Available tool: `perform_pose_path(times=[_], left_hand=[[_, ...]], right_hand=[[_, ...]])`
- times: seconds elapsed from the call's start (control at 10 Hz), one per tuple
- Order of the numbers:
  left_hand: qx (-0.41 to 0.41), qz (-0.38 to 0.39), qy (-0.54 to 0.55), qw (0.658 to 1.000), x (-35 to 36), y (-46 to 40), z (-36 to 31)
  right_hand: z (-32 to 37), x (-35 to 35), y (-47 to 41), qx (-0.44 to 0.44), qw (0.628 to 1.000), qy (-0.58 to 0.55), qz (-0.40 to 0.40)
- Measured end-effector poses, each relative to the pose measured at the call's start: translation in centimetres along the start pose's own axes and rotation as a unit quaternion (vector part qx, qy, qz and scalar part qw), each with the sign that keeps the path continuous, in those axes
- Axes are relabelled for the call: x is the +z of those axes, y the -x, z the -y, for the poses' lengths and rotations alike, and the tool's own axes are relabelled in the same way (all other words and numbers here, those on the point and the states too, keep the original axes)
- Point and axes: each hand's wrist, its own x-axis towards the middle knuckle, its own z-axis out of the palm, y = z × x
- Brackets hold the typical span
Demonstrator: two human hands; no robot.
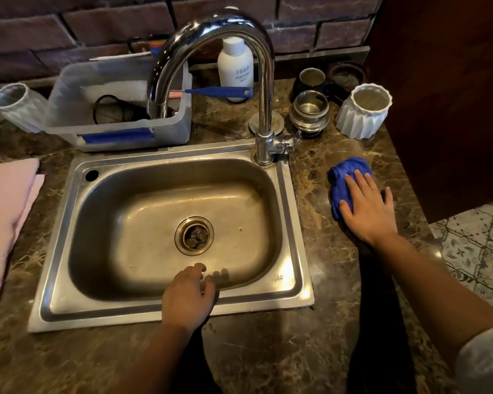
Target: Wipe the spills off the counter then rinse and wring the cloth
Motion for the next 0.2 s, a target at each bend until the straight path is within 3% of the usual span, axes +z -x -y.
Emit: perform_pose_path(times=[0.1, 0.2], left_hand=[[0.005, 0.006, -0.009, 1.0, -0.16, 0.04, 0.06], [0.023, 0.002, -0.03, 0.999, -0.28, 0.0, 0.07]], right_hand=[[0.21, -0.14, -0.03, 0.002, 1.0, 0.015, -0.003], [1.15, -0.64, 0.39, 0.018, 0.998, -0.01, -0.068]])
